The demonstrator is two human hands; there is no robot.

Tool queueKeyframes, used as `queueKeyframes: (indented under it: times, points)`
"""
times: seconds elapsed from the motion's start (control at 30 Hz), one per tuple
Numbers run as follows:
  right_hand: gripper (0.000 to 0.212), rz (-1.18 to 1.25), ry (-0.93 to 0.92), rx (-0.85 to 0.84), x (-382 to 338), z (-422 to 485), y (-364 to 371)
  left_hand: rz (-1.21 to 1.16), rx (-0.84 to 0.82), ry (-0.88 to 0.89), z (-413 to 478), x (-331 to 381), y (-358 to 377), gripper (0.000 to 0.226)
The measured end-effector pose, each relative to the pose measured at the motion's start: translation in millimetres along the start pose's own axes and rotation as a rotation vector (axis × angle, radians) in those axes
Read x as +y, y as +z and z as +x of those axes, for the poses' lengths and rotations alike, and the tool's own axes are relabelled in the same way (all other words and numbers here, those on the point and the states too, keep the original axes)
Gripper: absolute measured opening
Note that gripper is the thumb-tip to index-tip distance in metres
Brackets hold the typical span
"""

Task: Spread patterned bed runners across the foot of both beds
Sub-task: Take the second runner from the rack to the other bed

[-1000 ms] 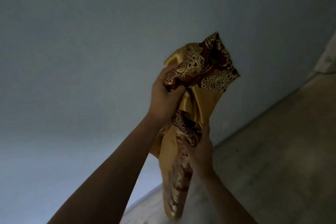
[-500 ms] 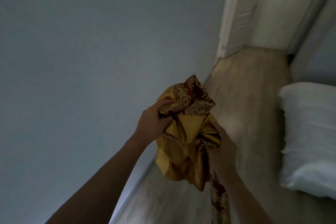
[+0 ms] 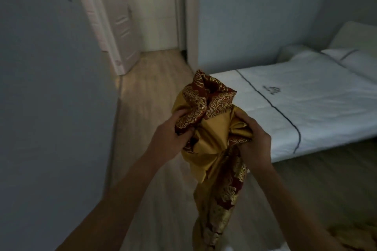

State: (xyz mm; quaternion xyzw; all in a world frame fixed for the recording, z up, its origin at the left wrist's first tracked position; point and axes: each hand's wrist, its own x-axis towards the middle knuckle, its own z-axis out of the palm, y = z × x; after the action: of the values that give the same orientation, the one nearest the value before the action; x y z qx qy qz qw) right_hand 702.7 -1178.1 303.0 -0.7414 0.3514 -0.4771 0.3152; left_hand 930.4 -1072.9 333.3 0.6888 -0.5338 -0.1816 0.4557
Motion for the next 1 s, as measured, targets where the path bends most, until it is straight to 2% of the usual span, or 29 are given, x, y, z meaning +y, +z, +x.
queueKeyframes:
  times: [0.1, 0.37, 0.57, 0.73, 0.93, 1.0]
  points:
    - [0.066, -0.023, 0.048, 0.085, 64, 62, -14, -0.020, -0.118, 0.023, 89, -11, 55, 0.051]
    - [0.061, -0.045, 0.135, 0.172, 209, 255, -34, -0.103, -0.188, -0.042, 321, -25, 179, 0.051]
    - [0.063, -0.079, 0.228, 0.219, 286, 386, -30, -0.134, -0.242, -0.036, 477, -38, 227, 0.052]
    - [0.069, -0.149, 0.229, 0.255, 358, 487, -13, -0.131, -0.307, 0.015, 607, -63, 264, 0.058]
    - [0.061, -0.258, 0.273, 0.339, 430, 621, 11, -0.153, -0.354, 0.075, 780, -101, 305, 0.064]
    - [0.060, -0.279, 0.265, 0.364, 451, 660, 18, -0.145, -0.373, 0.092, 829, -107, 317, 0.060]
